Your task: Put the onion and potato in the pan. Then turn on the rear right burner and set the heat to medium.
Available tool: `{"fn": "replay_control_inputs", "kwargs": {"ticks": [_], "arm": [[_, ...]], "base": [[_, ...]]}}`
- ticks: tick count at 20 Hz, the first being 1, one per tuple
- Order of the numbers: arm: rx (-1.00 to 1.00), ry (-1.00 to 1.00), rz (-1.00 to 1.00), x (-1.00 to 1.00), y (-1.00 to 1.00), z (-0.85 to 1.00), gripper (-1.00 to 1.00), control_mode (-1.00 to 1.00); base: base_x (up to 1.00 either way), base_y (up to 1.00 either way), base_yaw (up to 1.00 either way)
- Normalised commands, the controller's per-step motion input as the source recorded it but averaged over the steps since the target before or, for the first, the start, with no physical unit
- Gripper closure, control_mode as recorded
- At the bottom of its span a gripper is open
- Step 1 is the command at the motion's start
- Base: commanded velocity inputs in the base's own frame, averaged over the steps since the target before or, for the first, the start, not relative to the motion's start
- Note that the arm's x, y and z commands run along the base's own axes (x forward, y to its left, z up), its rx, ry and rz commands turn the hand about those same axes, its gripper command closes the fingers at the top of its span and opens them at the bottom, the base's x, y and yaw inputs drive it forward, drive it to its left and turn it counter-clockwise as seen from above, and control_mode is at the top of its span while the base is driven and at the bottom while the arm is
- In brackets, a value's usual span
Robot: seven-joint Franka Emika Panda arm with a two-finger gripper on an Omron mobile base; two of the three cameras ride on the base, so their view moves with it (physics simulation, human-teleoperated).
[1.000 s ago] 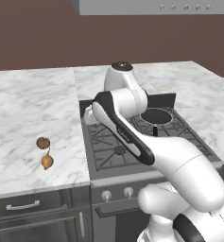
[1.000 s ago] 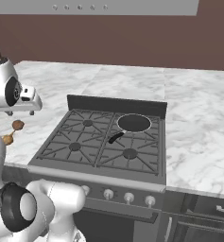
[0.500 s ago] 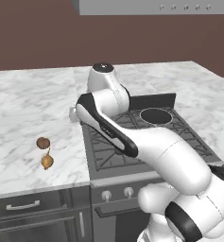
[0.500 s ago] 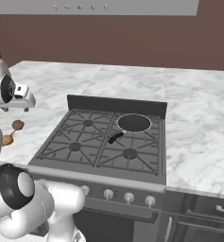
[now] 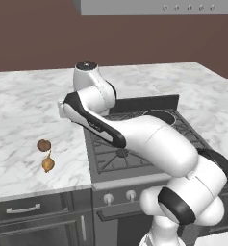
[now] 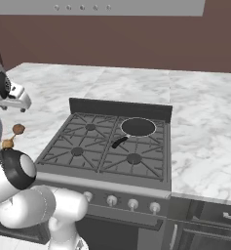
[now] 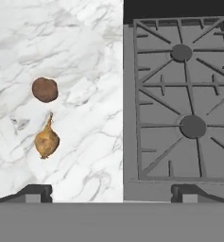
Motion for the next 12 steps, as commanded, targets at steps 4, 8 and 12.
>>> {"fn": "replay_control_inputs", "kwargs": {"ticks": [4,8,12], "arm": [[0.26,0.01,-0.04,0.0,0.0,-0.01,-1.0,-1.0],[0.23,0.0,0.0,0.0,0.0,-0.12,-1.0,-1.0],[0.14,0.0,0.0,0.0,0.0,-0.07,-1.0,-1.0]], "base": [[0.0,0.0,0.0],[0.0,0.0,0.0],[0.0,0.0,0.0]]}}
